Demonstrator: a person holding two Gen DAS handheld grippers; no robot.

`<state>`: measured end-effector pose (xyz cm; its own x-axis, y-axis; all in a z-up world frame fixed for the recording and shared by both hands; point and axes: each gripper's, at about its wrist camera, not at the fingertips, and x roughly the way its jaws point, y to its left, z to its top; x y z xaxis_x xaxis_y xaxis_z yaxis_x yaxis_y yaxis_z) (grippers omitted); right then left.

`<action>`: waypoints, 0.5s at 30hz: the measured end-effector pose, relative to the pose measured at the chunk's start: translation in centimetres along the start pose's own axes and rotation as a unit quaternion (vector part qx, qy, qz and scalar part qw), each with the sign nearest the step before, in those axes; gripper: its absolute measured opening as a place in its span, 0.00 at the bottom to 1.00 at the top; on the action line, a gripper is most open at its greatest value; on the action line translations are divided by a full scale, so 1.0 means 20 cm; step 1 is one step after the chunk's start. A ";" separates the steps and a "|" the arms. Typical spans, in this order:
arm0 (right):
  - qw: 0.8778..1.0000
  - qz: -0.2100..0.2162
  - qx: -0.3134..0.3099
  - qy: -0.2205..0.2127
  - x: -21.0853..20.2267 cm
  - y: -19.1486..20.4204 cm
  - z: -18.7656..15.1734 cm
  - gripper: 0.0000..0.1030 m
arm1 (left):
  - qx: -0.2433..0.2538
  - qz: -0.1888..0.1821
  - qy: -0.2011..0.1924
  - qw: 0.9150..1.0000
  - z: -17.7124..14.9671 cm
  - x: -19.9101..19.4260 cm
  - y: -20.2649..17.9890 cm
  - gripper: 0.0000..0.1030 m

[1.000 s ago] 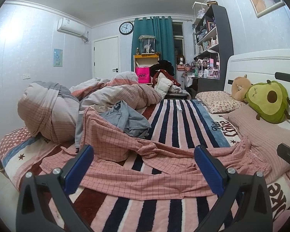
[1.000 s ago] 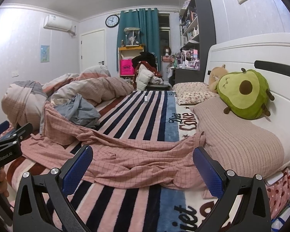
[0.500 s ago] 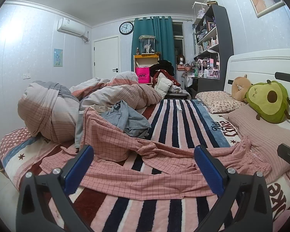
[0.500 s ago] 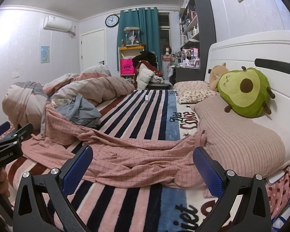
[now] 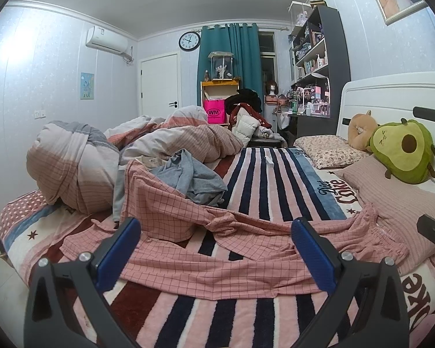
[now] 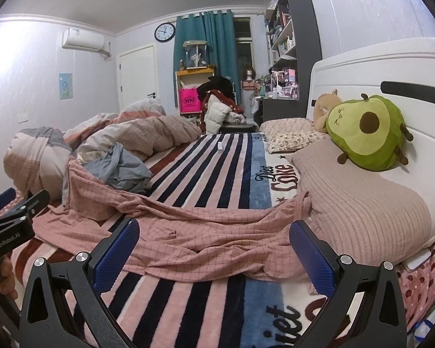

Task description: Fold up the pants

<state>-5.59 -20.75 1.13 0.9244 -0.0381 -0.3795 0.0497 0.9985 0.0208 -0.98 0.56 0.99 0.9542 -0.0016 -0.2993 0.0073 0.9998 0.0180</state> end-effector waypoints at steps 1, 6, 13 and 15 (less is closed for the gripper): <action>1.000 0.001 0.001 0.003 0.01 0.01 0.00 1.00 | 0.000 0.000 0.000 1.000 0.00 0.00 0.00 0.99; 1.000 0.010 0.008 0.013 0.01 0.01 -0.03 1.00 | 0.000 -0.002 0.006 1.000 -0.02 0.01 0.03 0.99; 1.000 0.016 0.005 0.021 0.13 0.02 -0.08 1.00 | 0.001 0.021 0.030 0.999 -0.09 0.12 0.14 0.99; 0.999 0.025 0.008 0.027 0.19 -0.03 -0.07 1.00 | -0.003 0.027 0.038 0.999 -0.11 0.15 0.19 0.99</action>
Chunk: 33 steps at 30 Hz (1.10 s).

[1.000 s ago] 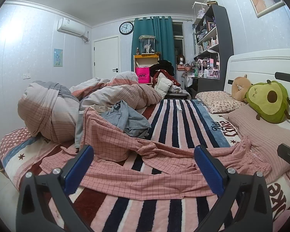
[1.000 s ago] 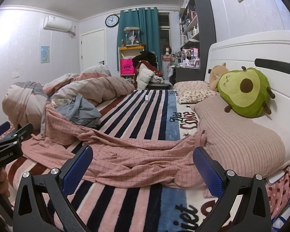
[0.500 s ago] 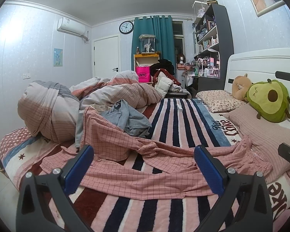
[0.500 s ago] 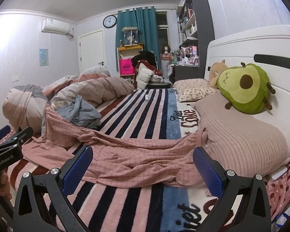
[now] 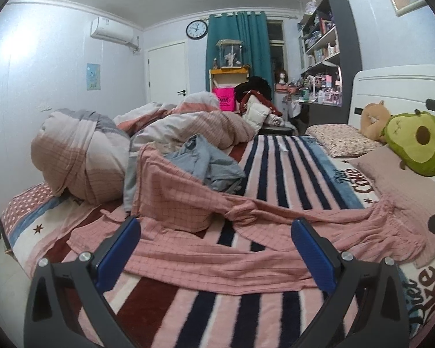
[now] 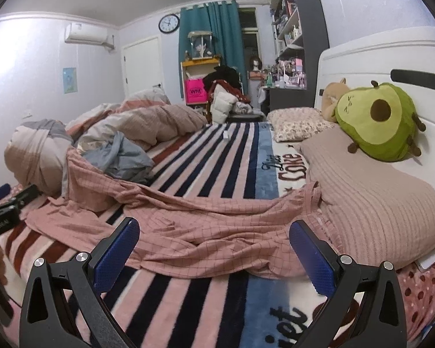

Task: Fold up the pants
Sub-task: 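Grasp the elastic waistband of the pink pants with the right gripper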

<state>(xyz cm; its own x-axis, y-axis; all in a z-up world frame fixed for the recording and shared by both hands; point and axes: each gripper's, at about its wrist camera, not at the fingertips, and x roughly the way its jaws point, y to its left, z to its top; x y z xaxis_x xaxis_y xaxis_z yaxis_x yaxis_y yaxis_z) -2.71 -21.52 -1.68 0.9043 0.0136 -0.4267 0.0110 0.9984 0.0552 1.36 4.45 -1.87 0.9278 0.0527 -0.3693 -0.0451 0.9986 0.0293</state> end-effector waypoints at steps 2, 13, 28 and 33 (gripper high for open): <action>1.000 0.005 0.009 0.014 0.07 -0.07 -0.01 1.00 | -0.010 0.005 0.012 1.000 -0.01 0.06 0.06 0.99; 0.991 -0.013 0.082 0.107 0.44 -0.46 -0.16 0.99 | -0.029 0.065 0.102 0.992 -0.17 0.53 0.41 0.99; 0.961 -0.042 0.213 0.170 0.64 -0.84 -0.45 0.72 | -0.080 0.058 0.180 0.979 -0.37 0.75 0.53 0.99; 0.961 -0.067 0.222 0.147 0.70 -0.89 -0.39 0.65 | -0.081 0.054 0.181 0.979 -0.37 0.76 0.51 0.99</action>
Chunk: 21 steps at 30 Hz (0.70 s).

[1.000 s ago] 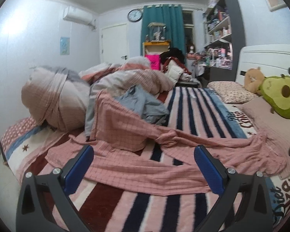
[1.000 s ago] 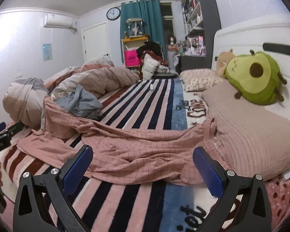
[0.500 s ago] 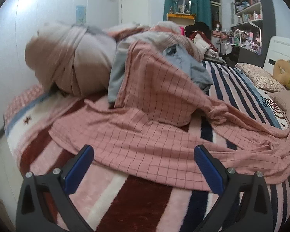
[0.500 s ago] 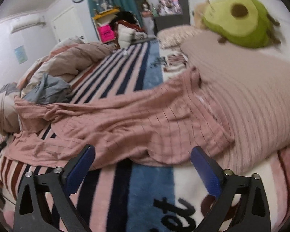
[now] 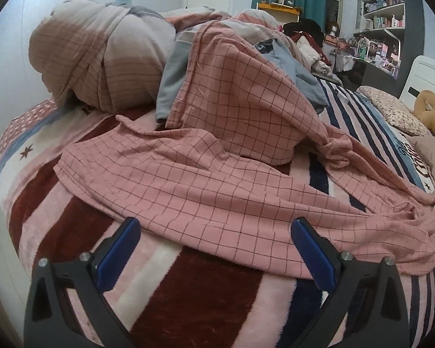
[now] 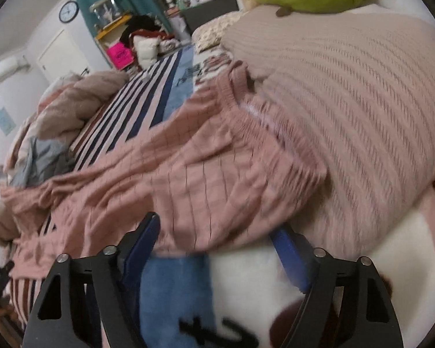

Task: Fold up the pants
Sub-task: 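Grasp the elastic waistband of the pink pants with the right gripper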

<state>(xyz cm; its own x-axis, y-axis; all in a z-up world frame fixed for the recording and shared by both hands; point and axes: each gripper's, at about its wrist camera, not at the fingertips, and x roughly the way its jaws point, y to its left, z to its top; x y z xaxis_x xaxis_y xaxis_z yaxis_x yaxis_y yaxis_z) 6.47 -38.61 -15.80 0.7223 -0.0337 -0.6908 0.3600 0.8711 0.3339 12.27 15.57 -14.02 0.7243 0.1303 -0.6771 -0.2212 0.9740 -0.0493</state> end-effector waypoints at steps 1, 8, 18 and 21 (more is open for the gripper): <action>1.000 -0.012 0.001 -0.004 0.01 0.00 0.02 0.53 | 0.000 -0.001 0.000 1.000 0.00 0.00 0.00 0.99; 0.998 -0.047 0.001 -0.041 -0.05 -0.03 0.09 0.04 | -0.013 -0.011 0.007 1.000 0.00 0.01 0.02 0.99; 0.991 -0.089 -0.026 -0.100 -0.33 -0.08 0.17 0.02 | -0.035 -0.008 0.014 0.999 -0.01 0.00 0.08 0.99; 0.989 -0.097 -0.029 -0.111 -0.40 -0.11 0.18 0.02 | -0.042 -0.005 0.019 0.999 -0.01 0.02 0.10 0.99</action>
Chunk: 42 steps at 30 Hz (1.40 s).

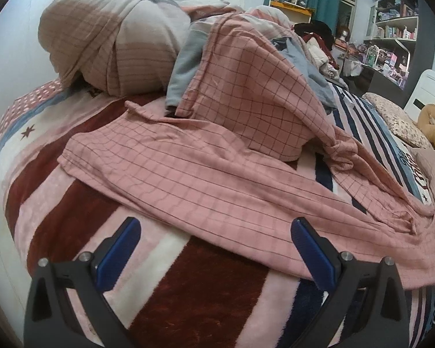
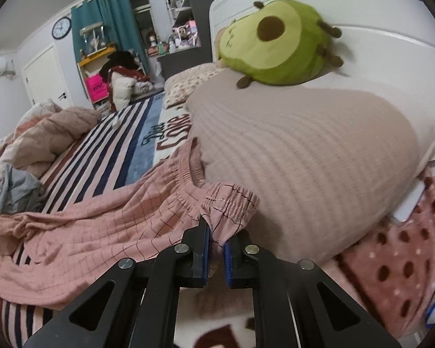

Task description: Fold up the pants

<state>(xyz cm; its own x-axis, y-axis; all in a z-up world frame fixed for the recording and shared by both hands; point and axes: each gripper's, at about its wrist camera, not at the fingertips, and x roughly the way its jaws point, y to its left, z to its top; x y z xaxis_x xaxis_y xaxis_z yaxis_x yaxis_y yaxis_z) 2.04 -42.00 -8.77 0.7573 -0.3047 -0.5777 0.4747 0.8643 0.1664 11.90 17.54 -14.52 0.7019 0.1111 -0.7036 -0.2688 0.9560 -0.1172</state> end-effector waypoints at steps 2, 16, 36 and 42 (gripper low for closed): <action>1.000 -0.005 -0.003 -0.004 -0.03 -0.03 0.00 0.02 | -0.012 0.002 0.006 1.000 0.00 0.02 0.02 0.99; 0.998 -0.008 -0.064 0.023 -0.14 0.02 0.02 0.36 | 0.005 0.009 -0.031 0.999 0.21 -0.06 -0.03 0.99; 0.982 0.066 -0.168 0.061 0.31 0.39 0.32 0.55 | 0.012 -0.038 0.004 0.999 0.81 0.29 -0.38 0.98; 0.975 0.034 -0.200 0.088 0.57 0.42 0.34 0.55 | 0.013 -0.028 0.040 0.999 0.79 0.46 -0.43 0.49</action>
<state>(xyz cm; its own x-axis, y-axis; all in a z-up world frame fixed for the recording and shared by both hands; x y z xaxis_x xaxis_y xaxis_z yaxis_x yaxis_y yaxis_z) 17.65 -41.01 -8.47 0.6754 -0.1976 -0.7105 0.1853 0.9780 -0.0959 31.18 14.72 -8.90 0.6603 0.0360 -0.7502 -0.2126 0.9669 -0.1408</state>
